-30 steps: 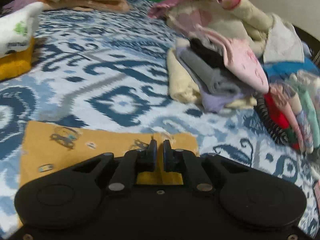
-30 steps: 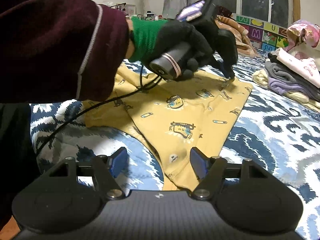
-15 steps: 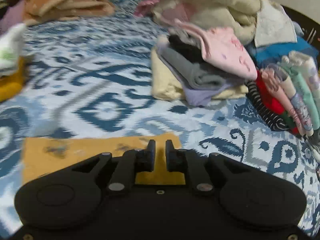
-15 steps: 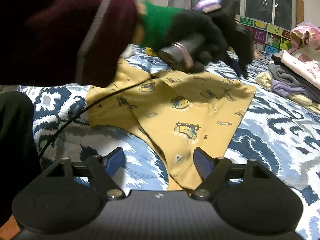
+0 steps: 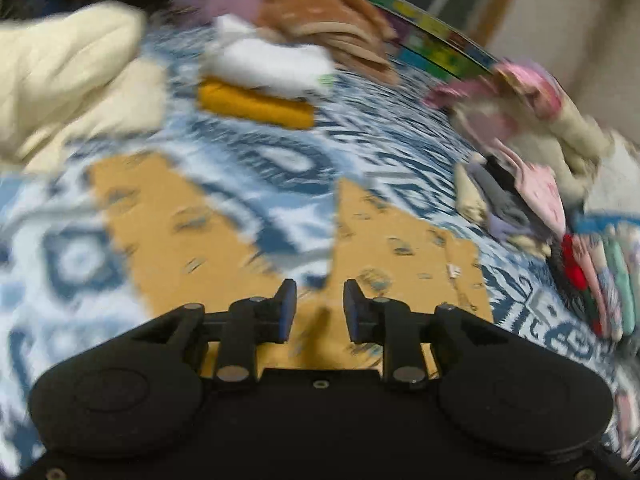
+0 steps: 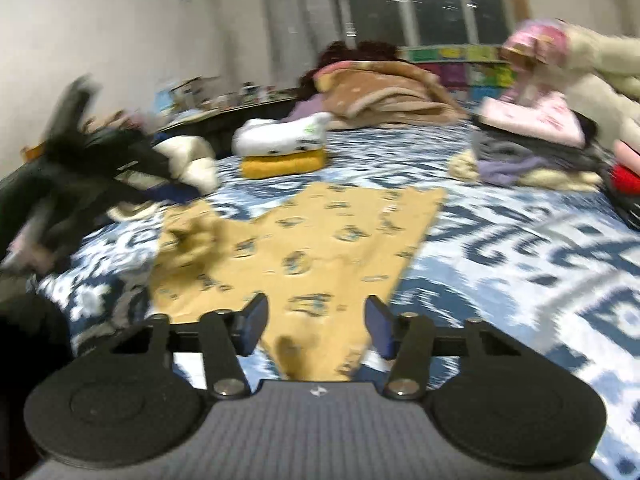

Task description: Fold clothes

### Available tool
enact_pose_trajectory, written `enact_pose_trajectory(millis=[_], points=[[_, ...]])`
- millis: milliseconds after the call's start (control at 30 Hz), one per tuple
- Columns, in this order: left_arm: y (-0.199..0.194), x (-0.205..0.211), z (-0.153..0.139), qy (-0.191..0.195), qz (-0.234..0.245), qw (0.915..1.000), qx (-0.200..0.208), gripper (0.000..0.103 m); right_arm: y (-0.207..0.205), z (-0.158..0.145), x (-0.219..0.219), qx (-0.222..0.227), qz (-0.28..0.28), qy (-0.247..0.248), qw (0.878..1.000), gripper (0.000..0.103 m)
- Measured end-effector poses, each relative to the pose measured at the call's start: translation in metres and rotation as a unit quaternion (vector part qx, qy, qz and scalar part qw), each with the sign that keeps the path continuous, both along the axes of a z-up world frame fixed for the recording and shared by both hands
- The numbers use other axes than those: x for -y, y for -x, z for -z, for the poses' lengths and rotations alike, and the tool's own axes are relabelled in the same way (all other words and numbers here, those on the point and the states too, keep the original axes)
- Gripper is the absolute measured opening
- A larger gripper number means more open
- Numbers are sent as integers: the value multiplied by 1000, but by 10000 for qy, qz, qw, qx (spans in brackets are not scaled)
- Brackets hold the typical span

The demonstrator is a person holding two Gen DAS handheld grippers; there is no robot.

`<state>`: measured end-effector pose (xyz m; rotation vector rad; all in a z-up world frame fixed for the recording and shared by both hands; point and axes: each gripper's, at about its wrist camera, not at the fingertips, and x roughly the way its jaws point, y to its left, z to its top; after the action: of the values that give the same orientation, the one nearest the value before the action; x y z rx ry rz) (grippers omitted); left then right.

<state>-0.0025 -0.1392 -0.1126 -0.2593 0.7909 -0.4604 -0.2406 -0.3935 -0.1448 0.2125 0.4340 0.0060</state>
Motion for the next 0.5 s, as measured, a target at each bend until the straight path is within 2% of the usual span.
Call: enact_pose_trajectory(millis=[67,133,333,433,500], points=[[1,-15,7,240,-218,9992,-219,23,0,3,4,-35,128,-7,9999,34],[0,-24,12,333,-431,9982,-268,23,-2,6,1,-58,142,67,9999,31],[-14,-40,30,829,-795,9921,-509,23,-12,16,-19,-185,-92,410,9989,29],[-12,-49,29,1032,-888,9893,-524,23,-18,21,-22,-265,-166,431,9986,29],[-10,-54,27,1089,-957,9881,-511,30,-20,21,-22,-283,-164,362,9988,29]])
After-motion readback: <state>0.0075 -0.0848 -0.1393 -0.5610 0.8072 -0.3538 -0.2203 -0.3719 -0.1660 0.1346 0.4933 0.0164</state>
